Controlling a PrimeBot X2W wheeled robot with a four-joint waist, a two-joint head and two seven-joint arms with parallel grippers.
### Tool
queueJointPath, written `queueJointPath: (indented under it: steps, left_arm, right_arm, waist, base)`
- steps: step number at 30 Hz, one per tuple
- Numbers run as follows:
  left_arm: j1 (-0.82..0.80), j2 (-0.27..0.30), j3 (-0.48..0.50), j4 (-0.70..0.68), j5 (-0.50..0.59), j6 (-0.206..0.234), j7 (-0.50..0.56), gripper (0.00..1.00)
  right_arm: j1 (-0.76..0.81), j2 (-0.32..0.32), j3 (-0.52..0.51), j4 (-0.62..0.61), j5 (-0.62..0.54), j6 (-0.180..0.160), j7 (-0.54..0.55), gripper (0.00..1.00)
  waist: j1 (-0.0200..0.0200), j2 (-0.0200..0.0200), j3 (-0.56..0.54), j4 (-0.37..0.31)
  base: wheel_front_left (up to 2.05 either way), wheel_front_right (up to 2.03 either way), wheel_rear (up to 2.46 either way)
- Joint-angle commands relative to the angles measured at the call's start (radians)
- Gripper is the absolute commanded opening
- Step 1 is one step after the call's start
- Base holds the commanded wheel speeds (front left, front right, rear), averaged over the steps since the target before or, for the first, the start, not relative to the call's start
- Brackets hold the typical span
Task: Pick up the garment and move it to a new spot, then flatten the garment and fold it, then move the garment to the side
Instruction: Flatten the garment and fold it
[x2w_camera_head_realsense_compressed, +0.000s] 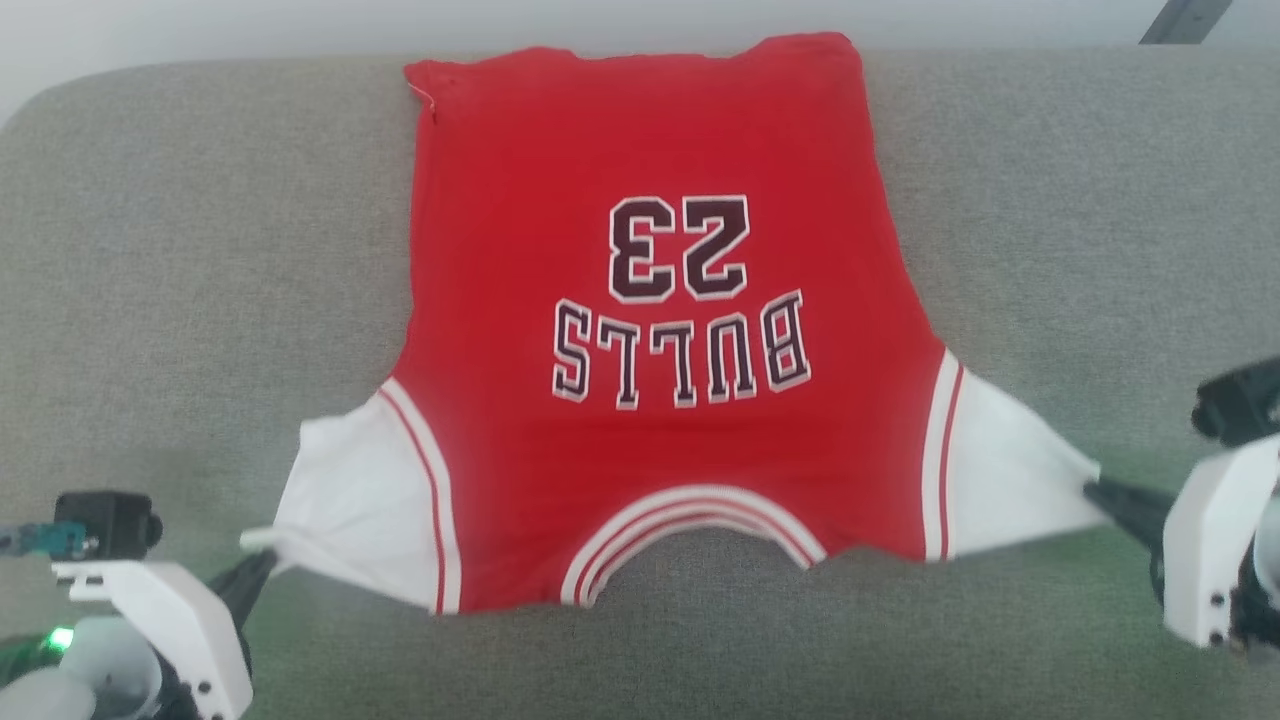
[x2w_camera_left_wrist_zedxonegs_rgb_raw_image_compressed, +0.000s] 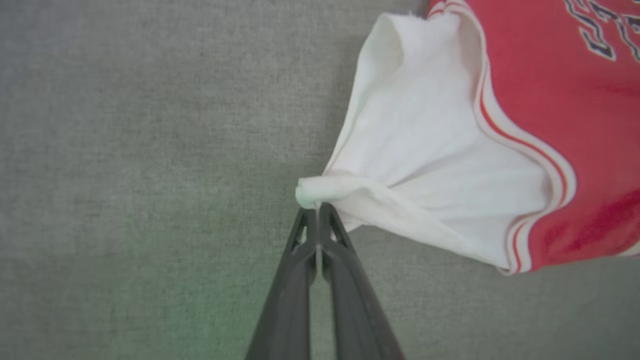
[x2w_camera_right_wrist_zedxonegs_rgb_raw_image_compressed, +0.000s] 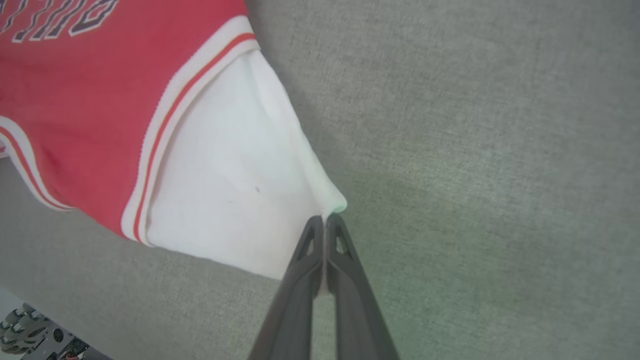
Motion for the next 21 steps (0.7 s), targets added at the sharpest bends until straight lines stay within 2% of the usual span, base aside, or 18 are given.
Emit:
queueJointPath:
  steps: [1, 5, 10, 16, 21]
  left_arm:
    - [0.038, 0.024, 0.004, -0.024, -0.016, 0.030, 0.013, 0.00]
    - [0.100, 0.055, 0.011, -0.094, -0.041, 0.073, 0.013, 0.00]
    - [0.150, 0.053, 0.019, -0.144, -0.057, 0.100, -0.019, 0.00]
    - [0.135, 0.012, 0.015, -0.137, -0.045, 0.092, -0.050, 0.00]
    - [0.099, -0.050, -0.005, -0.093, -0.019, 0.072, -0.066, 0.00]
  right_arm:
    - [0.052, 0.013, -0.033, -0.045, -0.015, 0.000, 0.042, 0.00]
    - [0.157, 0.054, -0.108, -0.157, -0.025, 0.000, 0.145, 0.00]
    - [0.247, 0.117, -0.176, -0.249, -0.056, 0.000, 0.202, 0.00]
    - [0.255, 0.167, -0.171, -0.238, -0.108, 0.000, 0.192, 0.00]
    - [0.211, 0.203, -0.132, -0.132, -0.145, 0.000, 0.143, 0.00]
  waist:
    - [0.0000, 0.0000, 0.002, 0.002]
    - [0.0000, 0.0000, 0.010, 0.004]
    - [0.0000, 0.0000, 0.030, 0.006]
    - [0.0000, 0.0000, 0.049, 0.012]
    - [0.0000, 0.0000, 0.056, 0.017]
  base:
    - [0.00, 0.00, 0.00]
    - [0.00, 0.00, 0.00]
    - [0.00, 0.00, 0.00]
    - [0.00, 0.00, 0.00]
    - [0.00, 0.00, 0.00]
